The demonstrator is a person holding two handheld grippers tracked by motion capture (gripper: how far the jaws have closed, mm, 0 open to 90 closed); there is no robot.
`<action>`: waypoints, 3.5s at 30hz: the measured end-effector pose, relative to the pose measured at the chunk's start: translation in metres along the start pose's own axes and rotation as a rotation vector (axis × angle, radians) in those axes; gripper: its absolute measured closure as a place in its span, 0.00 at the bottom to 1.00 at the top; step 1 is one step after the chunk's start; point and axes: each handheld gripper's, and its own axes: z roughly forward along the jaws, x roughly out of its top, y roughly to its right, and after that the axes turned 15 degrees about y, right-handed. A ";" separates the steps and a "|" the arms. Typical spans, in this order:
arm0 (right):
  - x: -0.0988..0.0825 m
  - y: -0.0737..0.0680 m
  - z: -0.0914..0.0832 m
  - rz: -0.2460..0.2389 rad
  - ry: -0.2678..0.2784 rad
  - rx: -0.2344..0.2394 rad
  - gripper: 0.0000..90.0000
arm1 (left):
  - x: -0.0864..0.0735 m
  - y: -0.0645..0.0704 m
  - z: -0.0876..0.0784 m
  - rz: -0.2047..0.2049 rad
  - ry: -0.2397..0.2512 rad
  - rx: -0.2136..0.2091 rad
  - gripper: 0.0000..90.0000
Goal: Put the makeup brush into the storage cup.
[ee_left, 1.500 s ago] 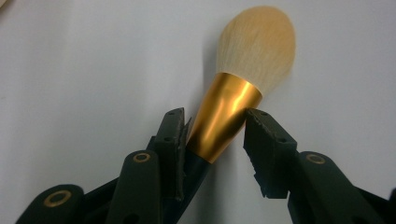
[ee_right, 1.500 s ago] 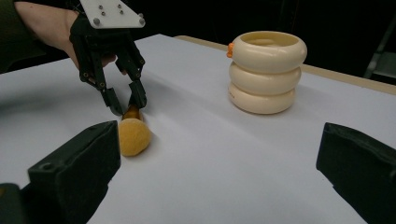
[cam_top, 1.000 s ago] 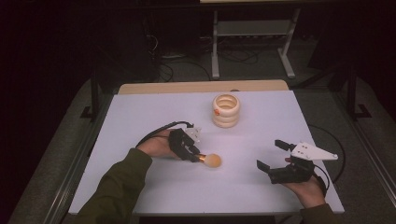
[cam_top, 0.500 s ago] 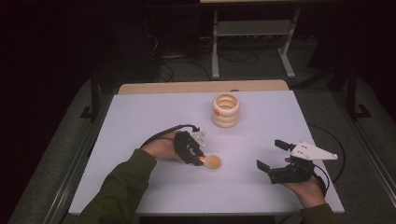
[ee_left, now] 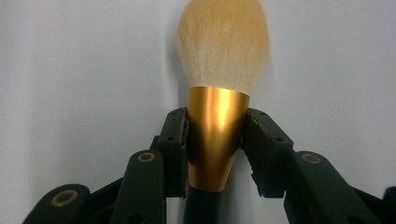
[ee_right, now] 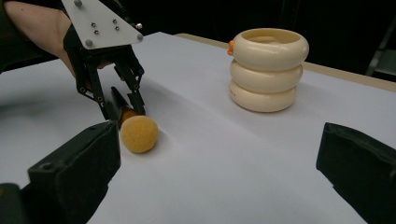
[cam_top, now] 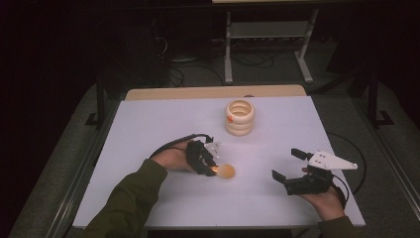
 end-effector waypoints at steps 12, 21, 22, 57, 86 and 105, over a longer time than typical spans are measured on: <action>0.000 0.001 0.000 -0.001 0.000 0.000 0.00 | 0.004 0.000 0.001 0.019 -0.012 0.025 0.64; 0.000 0.001 0.000 -0.001 0.002 -0.002 0.00 | 0.008 0.000 0.006 0.019 0.000 0.004 0.67; 0.000 0.001 -0.001 -0.001 0.002 -0.002 0.00 | 0.008 0.000 0.006 0.019 0.000 0.004 0.68; 0.001 0.001 -0.001 -0.001 0.009 -0.003 0.00 | 0.018 0.007 -0.055 -0.116 0.318 0.161 0.69; 0.001 0.000 -0.001 0.003 0.019 -0.002 0.00 | -0.003 0.040 -0.095 -0.255 0.678 0.321 0.69; 0.012 -0.004 0.016 0.014 0.049 0.058 0.00 | -0.014 0.049 -0.104 -0.286 0.819 0.358 0.69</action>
